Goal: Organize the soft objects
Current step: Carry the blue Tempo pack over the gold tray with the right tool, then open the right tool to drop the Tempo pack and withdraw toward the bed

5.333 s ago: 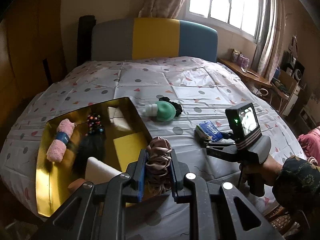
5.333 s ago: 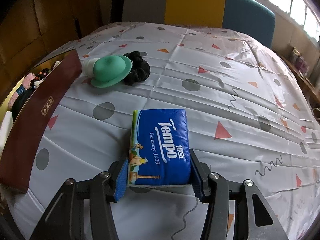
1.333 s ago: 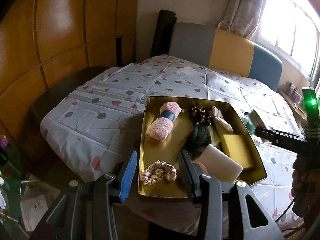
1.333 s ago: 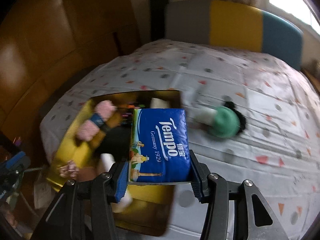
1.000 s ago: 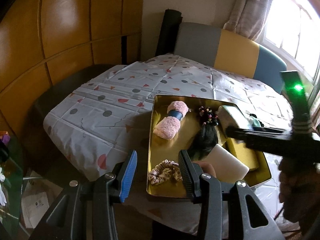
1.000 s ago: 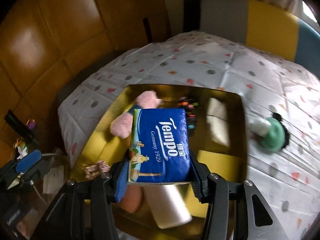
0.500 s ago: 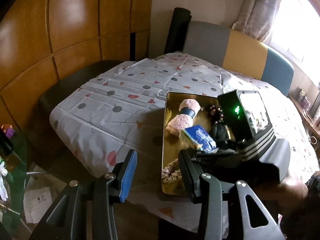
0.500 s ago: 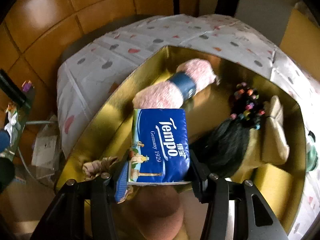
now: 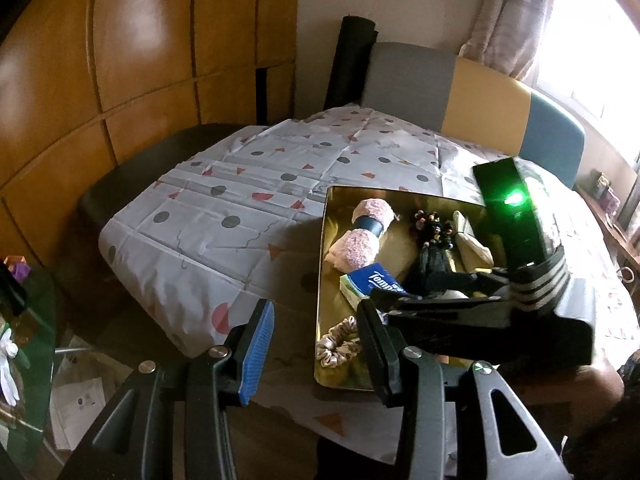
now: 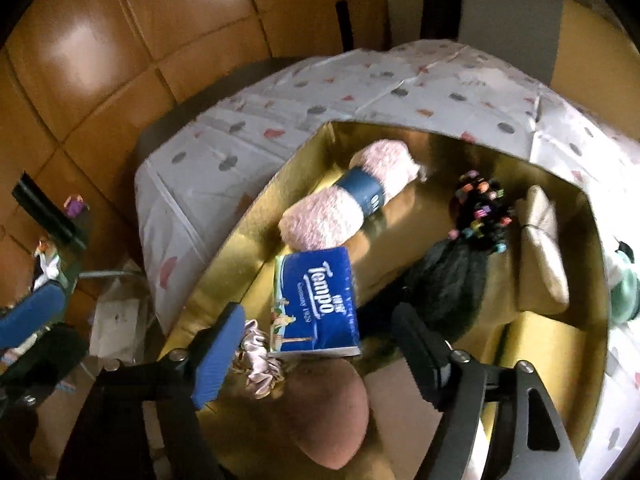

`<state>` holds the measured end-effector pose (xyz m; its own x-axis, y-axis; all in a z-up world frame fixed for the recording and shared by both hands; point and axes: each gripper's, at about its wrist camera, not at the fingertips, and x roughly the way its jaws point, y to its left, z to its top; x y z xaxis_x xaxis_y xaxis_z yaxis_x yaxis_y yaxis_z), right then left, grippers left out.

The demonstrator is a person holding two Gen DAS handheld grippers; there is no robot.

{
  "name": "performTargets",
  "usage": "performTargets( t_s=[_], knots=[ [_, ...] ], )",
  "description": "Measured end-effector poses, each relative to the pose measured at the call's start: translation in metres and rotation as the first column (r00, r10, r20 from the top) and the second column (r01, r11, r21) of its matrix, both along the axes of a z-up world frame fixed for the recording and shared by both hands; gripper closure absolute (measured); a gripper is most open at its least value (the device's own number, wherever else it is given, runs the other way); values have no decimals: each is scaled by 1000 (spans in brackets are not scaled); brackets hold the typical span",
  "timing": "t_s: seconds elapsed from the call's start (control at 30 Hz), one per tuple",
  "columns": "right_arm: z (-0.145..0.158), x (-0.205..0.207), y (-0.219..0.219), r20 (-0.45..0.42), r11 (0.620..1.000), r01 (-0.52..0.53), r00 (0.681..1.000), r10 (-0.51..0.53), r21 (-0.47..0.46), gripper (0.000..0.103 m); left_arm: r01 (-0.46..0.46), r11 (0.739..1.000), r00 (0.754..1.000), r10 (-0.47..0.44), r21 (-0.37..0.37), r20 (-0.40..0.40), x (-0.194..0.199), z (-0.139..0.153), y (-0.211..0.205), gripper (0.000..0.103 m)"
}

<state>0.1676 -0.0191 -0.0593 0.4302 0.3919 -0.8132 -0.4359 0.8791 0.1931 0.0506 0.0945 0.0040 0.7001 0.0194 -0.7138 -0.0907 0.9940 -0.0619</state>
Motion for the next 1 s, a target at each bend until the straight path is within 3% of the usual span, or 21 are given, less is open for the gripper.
performTargets(
  t_s=[0.27, 0.6, 1.0],
  knots=[
    [29, -16, -37, 116, 996, 90, 989, -92, 21, 22, 25, 1000, 1000, -25, 8, 2, -2, 3, -11, 60],
    [54, -37, -109, 234, 974, 226, 946, -223, 12, 19, 69, 997, 998, -69, 28, -5, -2, 5, -33, 59],
    [47, -53, -203, 261, 930, 364, 904, -340, -49, 17, 148, 987, 989, -147, 55, -17, 4, 5, -66, 59]
  ],
)
